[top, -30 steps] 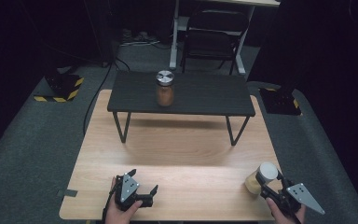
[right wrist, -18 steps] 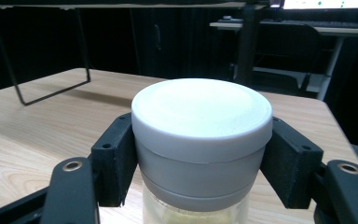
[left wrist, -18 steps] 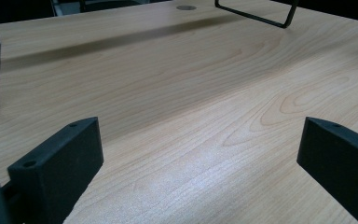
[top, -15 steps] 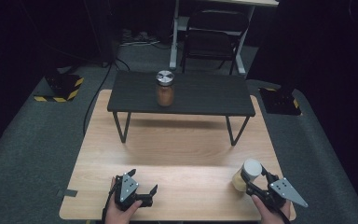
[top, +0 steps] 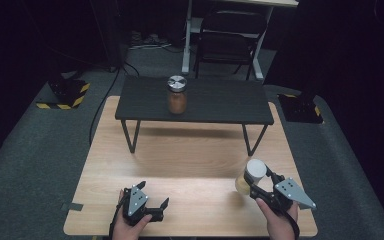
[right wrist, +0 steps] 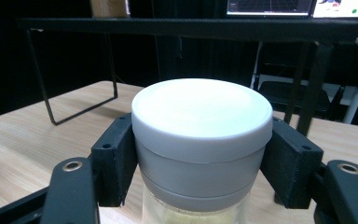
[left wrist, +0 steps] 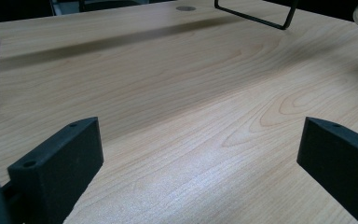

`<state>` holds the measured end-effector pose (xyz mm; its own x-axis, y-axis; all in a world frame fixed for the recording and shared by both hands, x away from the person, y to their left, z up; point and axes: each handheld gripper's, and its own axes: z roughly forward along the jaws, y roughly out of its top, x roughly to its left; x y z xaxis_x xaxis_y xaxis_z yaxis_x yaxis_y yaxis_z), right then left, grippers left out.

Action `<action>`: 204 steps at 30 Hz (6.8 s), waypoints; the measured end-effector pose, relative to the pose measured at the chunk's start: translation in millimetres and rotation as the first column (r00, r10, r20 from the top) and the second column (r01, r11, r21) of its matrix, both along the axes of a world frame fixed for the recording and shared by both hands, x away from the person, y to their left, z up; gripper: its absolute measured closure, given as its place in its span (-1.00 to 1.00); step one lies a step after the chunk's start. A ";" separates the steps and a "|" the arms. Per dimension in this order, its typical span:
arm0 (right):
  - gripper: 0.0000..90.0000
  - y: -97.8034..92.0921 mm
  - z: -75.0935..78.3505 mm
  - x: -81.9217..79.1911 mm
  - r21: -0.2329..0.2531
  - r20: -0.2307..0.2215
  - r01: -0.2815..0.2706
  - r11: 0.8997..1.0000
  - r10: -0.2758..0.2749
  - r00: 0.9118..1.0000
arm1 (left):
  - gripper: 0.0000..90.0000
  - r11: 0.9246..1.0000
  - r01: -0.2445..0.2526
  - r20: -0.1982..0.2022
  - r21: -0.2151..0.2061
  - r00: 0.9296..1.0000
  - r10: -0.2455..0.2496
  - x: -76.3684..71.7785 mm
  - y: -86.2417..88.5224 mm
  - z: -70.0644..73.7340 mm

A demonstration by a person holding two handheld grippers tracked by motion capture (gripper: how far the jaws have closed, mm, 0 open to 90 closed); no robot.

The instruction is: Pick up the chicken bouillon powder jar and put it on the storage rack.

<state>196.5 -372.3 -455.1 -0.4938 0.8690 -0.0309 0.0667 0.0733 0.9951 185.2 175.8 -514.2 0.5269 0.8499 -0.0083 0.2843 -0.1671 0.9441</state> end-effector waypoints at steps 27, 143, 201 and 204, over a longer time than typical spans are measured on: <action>-0.24 34.6 44.9 36.5 -0.010 0.009 -0.029 1.000 0.029 1.000 | -0.99 1.000 0.005 -0.008 -0.015 1.000 -0.005 1.6 2.8 -0.3; -0.24 110.6 153.7 169.0 0.019 0.046 0.074 0.997 -0.075 0.996 | -0.99 0.996 0.017 -0.028 -0.089 0.999 -0.019 5.4 20.8 -4.1; -0.99 94.7 146.8 154.0 0.035 0.055 -0.002 0.999 0.000 0.998 | -0.99 0.997 0.014 -0.028 -0.077 0.999 -0.016 6.1 18.9 -3.1; -0.99 92.0 145.1 150.5 0.034 0.059 -0.012 0.999 0.010 0.998 | -0.99 0.997 0.012 -0.026 -0.076 1.000 -0.014 5.7 18.2 -3.2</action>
